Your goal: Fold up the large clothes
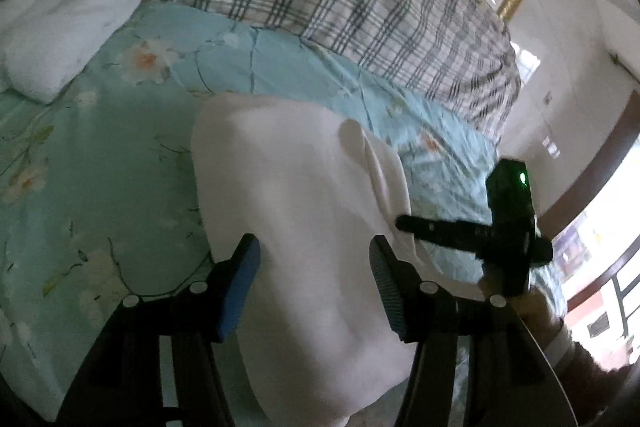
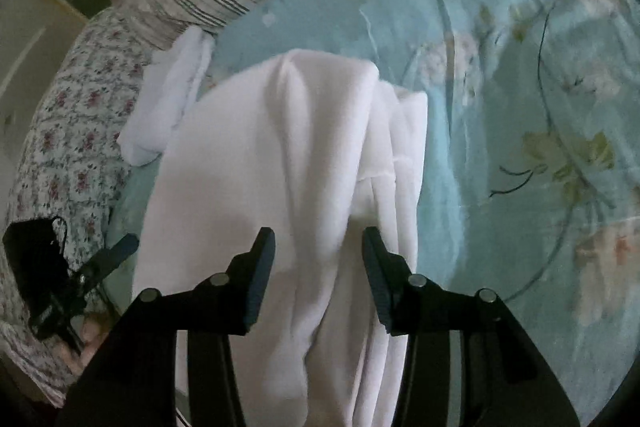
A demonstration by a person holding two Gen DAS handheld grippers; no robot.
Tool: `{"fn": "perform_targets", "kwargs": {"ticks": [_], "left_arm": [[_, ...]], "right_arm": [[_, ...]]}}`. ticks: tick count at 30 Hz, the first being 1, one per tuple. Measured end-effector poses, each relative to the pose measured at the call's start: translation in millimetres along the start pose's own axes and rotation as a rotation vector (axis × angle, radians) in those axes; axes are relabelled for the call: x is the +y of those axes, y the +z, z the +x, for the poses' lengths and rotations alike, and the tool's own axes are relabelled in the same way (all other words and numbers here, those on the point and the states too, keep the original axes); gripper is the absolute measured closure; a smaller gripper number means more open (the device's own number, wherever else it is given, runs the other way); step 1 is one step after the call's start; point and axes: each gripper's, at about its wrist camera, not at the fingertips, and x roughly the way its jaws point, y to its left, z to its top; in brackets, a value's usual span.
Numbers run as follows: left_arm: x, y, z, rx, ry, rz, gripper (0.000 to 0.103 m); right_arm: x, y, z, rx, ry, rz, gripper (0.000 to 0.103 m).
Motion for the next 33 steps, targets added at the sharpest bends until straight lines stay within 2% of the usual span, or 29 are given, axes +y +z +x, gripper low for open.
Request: {"fn": "perform_targets", "kwargs": {"ticks": [2,3,4,6,8,9,11,13,15,17,21,24,28,31,33], "left_arm": [[0,-2,4,0.003,0.003,0.016,0.046],[0,-1,7,0.009,0.006,0.018,0.046],[2,-1,8,0.013,0.001,0.016,0.046],[0,3,5,0.017,-0.023,0.015,0.049],[-7,4,1,0.004,-0.037,0.033,0.049],[-11,4,2,0.004,-0.031,0.050,0.049],[-17,0,12,0.030,-0.029,0.071,0.051],[-23,-7,34,0.088,-0.027,0.093,0.052],[-26,-16,55,0.124,0.011,0.111,0.053],[-25,-21,65,0.116,0.059,0.118,0.050],[-16,-20,55,0.117,0.041,0.080,0.050],[-12,-18,42,0.120,0.038,0.062,0.050],[-16,-1,19,0.070,0.017,0.075,0.053],[-26,23,15,0.017,-0.027,0.091,0.053],[-27,36,19,-0.004,-0.017,0.099,0.053]], "right_arm": [[0,3,2,-0.006,0.033,0.003,0.058],[1,6,4,-0.012,0.062,0.005,0.073],[3,9,4,-0.009,0.065,0.005,0.100],[5,12,-5,-0.038,0.077,0.007,0.099],[8,14,-35,-0.133,0.132,0.015,0.099],[8,13,-52,-0.179,0.136,0.014,0.099],[3,9,-68,-0.213,0.097,0.008,0.099],[-13,4,-63,-0.189,-0.007,0.022,0.099],[-35,0,-42,-0.135,-0.065,0.068,0.099],[-47,-4,-26,-0.096,-0.056,0.107,0.099],[-51,-7,-21,-0.101,-0.017,0.135,0.095],[-43,-5,-30,-0.092,-0.033,0.114,0.078],[-19,-5,-62,-0.185,-0.105,0.052,0.077],[1,-1,-70,-0.210,-0.042,0.025,0.077],[15,4,-61,-0.191,0.000,0.018,0.077]]}}
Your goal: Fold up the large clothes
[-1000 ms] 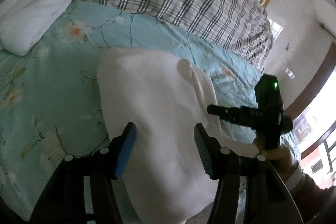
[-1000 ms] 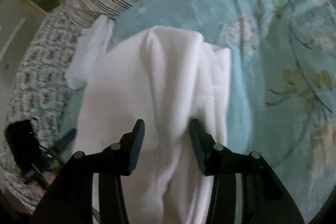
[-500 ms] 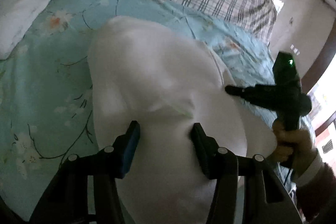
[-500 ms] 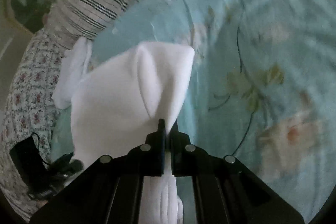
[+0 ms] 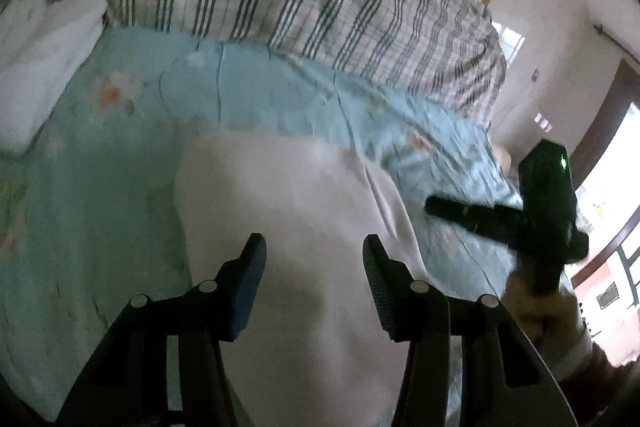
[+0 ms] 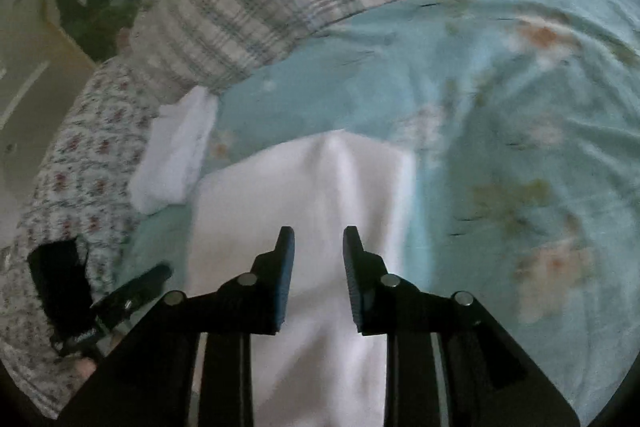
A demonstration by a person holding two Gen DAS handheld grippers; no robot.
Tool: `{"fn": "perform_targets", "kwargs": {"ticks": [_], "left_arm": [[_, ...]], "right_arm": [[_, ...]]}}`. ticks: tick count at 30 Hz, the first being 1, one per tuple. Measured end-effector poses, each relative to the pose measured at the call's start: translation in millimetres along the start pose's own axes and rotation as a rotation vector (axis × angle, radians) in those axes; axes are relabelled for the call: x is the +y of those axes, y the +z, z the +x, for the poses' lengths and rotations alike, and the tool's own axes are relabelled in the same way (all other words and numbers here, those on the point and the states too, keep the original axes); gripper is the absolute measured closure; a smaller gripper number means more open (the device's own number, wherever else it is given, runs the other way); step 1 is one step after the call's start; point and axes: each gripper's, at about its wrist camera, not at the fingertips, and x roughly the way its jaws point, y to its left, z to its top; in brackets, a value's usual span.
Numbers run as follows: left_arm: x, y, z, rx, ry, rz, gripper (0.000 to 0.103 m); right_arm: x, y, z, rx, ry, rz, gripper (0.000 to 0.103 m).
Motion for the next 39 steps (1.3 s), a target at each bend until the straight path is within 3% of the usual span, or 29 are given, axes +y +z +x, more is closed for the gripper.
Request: {"fn": "perform_targets", "kwargs": {"ticks": [2,5,7,9,10,11,12,14,16,21,25,27,29,31,33,36,38,39], "left_arm": [[5,13,11,-0.004,0.004,-0.004,0.053],[14,27,34,0.038,-0.029,-0.012,0.058],[19,31,51,0.079,0.003,0.014,0.059],[31,35,78,0.138,0.082,0.027,0.072],[37,34,90,0.162,0.111,0.037,0.087],[42,32,100,0.179,0.136,0.052,0.094],[48,30,108,0.192,0.138,0.059,0.095],[57,31,117,0.187,0.096,0.029,0.097],[53,33,119,0.191,0.119,0.058,0.097],[43,33,97,0.172,0.118,0.032,0.097],[22,17,43,0.108,0.082,0.054,0.083],[15,5,20,0.091,0.041,0.064,0.083],[7,-14,-3,0.078,-0.001,0.063,0.083],[0,-30,-15,0.079,-0.040,0.059,0.083],[-6,-49,-23,0.092,-0.105,0.052,0.083],[-17,-66,-22,0.113,-0.068,0.084,0.083],[-16,-73,-22,0.115,-0.056,0.080,0.083],[-14,-75,-23,0.112,-0.059,0.073,0.083]], "right_arm": [[12,2,19,0.022,0.059,0.026,0.077],[21,6,49,0.023,0.070,0.057,0.077],[15,8,70,0.030,0.077,0.100,0.077],[11,9,85,0.035,0.020,0.090,0.077],[3,10,92,0.039,-0.033,0.073,0.083],[-4,11,97,0.046,-0.057,0.067,0.088],[-13,12,104,0.057,-0.085,0.056,0.103],[-25,16,109,0.055,-0.072,0.038,0.103],[-29,19,110,0.071,-0.059,0.060,0.103],[-23,22,108,0.080,-0.084,0.037,0.103],[-13,16,84,0.085,-0.086,0.037,0.100],[-7,6,64,0.085,-0.061,0.024,0.099],[-2,-5,45,0.076,-0.039,0.011,0.095],[3,-23,22,0.061,-0.031,-0.003,0.081],[4,-35,11,0.053,-0.017,0.000,0.077],[7,-52,1,0.075,-0.011,-0.011,0.077],[4,-63,-13,0.041,-0.071,-0.021,0.075],[0,-67,-19,0.028,-0.095,-0.018,0.069]]}}
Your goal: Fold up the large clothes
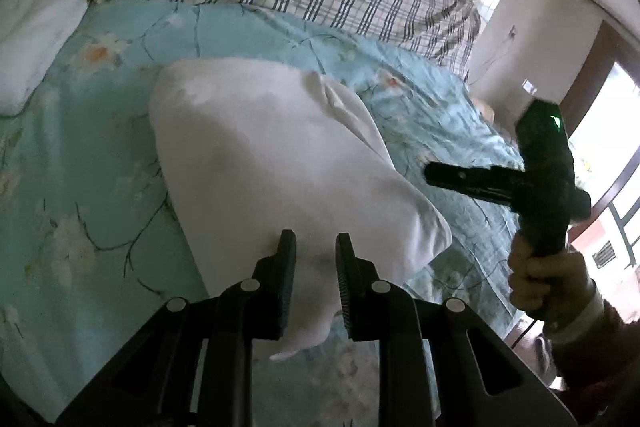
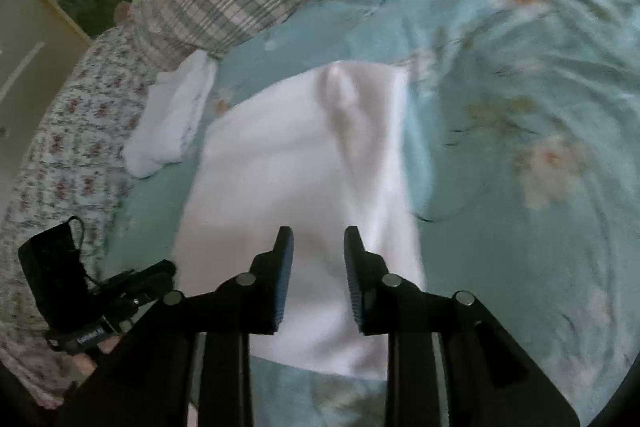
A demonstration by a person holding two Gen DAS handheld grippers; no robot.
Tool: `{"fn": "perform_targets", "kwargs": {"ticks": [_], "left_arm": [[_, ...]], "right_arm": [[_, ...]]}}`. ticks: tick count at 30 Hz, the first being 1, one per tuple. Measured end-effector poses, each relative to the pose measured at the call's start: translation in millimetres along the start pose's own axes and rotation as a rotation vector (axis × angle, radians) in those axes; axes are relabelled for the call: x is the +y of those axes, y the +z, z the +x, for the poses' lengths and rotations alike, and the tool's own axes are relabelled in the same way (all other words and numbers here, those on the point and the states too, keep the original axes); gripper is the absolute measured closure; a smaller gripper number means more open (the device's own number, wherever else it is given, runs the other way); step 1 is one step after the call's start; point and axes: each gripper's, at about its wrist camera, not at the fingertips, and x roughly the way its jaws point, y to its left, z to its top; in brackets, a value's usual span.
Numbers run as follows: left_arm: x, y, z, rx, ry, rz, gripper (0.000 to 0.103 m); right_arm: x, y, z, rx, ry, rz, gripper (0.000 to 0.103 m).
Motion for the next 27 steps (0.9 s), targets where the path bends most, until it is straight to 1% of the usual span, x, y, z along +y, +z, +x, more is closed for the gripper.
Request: {"fn": "perform_targets", "kwargs": {"ticks": [1,2,4,7,8,9,10,11,12,13,14,16,19,21,24,25,27], "left_arm": [[2,-1,0,-0.001,-0.001,-0.008,0.083],[3,-1,-1,-0.004,-0.007,-0.020,0.083],[3,0,-4,-0.013,-0.011,-0.026,0.083],[0,-1,-6,-0.007,-0.004,0.000,0.083],[-1,-2,-4,0.006,0.006,0.013,0.083],[-2,-3,-1,0.018,0.007,0.022,0.083],[-1,-3,1,0.020,0.008,0.026,0.083],[-1,-4,3,0.027,0.010,0.027,0.084],[0,-5,7,0.039,0.009,0.024,0.085],[2,-8,16,0.063,0.011,0.014,0.088],[4,-10,22,0.073,0.007,0.012,0.090],[5,-15,32,0.074,-0.011,0.008,0.092],[8,-16,35,0.076,-0.024,-0.017,0.093],[10,-16,32,0.083,-0.025,-0.021,0.094],[7,-13,27,0.091,-0.002,-0.005,0.093],[4,-11,23,0.092,0.013,0.003,0.093],[2,-8,14,0.081,0.017,-0.004,0.093]], "right_arm": [[-4,-3,-4,-0.005,-0.017,0.006,0.058],[-8,-6,-6,-0.003,-0.032,0.007,0.054],[-15,-14,-6,0.022,-0.054,0.011,0.052],[-21,-21,5,0.064,-0.032,0.025,0.052],[-22,-22,10,0.076,-0.036,0.022,0.055],[-22,-23,17,0.099,-0.035,0.019,0.076],[-21,-22,23,0.118,-0.025,0.022,0.084],[-19,-21,21,0.108,-0.019,0.023,0.084],[-16,-18,11,0.070,-0.017,0.008,0.085],[-14,-16,5,0.051,-0.025,-0.008,0.086],[-13,-15,0,0.041,-0.053,-0.033,0.086],[-18,-18,3,0.071,-0.088,-0.051,0.087],[-31,-35,26,0.141,-0.126,-0.038,0.087],[-28,-37,25,0.127,-0.143,-0.055,0.085],[-24,-30,16,0.133,-0.148,-0.053,0.078],[-21,-26,7,0.112,-0.136,-0.046,0.078],[-16,-16,-8,0.056,-0.105,-0.046,0.078]]}}
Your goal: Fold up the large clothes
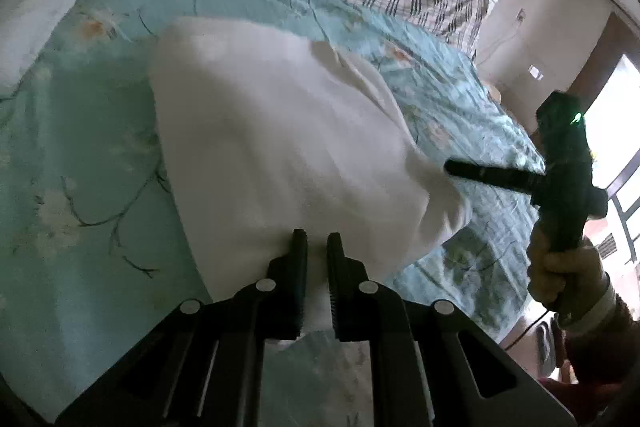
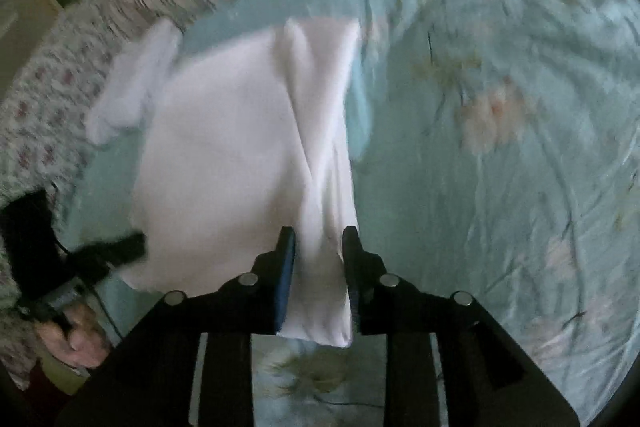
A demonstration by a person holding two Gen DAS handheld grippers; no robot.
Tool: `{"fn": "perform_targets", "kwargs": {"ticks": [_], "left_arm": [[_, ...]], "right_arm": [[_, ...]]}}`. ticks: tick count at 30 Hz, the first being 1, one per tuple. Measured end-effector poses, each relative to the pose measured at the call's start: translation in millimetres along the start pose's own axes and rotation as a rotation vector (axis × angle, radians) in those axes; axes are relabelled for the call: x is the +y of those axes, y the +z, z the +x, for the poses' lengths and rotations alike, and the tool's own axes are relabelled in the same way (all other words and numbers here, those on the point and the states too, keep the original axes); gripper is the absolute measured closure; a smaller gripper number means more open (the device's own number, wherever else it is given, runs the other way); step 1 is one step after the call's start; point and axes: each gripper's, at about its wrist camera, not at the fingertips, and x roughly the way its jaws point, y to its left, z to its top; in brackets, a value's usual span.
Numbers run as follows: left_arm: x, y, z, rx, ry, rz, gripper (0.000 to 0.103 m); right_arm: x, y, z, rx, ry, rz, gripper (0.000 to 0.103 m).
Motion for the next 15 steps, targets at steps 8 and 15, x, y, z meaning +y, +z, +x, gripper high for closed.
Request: {"fn": "perform_targets", "kwargs": {"ticks": [8,15], "left_arm": [[9,29,6,-0.046,0.086,-0.075,0.090],[26,29,27,-0.004,0.093,-0.110,0.095]], "right_arm": [[33,48,26,-0.029,0.129,-0.029,0.077],[3,60,92,0.042,0.038,0.069,0.089]]}}
